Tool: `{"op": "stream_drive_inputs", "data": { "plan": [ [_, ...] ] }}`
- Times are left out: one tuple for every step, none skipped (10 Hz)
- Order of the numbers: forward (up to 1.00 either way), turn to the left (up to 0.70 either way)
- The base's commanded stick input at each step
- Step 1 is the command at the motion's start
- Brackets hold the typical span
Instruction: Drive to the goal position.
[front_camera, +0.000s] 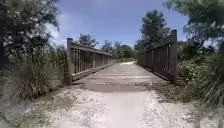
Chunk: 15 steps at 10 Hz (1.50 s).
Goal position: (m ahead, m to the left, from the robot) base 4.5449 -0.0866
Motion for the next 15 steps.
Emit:
{"op": "stream_drive_inputs", "data": {
  "plan": [
    [0.5, 0.0],
    [0.5, 0.0],
    [0.5, 0.0],
    [0.5, 0.0],
    [0.5, 0.0],
    [0.5, 0.0],
    [0.5, 0.0],
    [0.5, 0.0],
    [0.5, 0.0],
    [0.5, 0.0],
    [0.5, 0.0],
    [0.5, 0.0],
    [0.5, 0.0],
    [0.5, 0.0],
    [0.5, 0.0]
  ]
}}
